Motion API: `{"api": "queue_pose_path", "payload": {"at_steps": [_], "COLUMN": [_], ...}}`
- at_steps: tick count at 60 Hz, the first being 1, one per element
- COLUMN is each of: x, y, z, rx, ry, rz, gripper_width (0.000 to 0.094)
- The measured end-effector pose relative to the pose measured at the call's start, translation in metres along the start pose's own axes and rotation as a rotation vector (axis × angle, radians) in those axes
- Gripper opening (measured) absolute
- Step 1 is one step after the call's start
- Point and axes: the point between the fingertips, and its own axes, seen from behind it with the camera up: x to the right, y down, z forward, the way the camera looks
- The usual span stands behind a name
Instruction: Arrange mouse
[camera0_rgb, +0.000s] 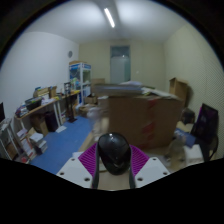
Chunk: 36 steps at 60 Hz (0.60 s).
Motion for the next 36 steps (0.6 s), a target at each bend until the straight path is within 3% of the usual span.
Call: {"api": "queue_pose_path", "payload": {"at_steps": [6, 14, 20, 29, 32, 33, 36], "x": [0.103, 0.191, 0.217, 0.214, 0.215, 0.215, 0.216], "y": [0.007, 0.103, 0.173, 0.233, 0.233, 0.232, 0.231], "z": [-0.007, 0.008, 0.018, 0.027, 0.029, 0.029, 0.03], "rx": [-0.008, -0.18, -0.277, -0.357, -0.333, -0.33, -0.332], "ry": [0.103, 0.191, 0.22, 0.218, 0.229, 0.232, 0.24], "rz": [-0.017, 0.063, 0.057, 0.073, 0.054, 0.05, 0.052], "gripper_width": [0.0413, 0.0412, 0.0413, 0.0438, 0.0452, 0.0528, 0.0536]}}
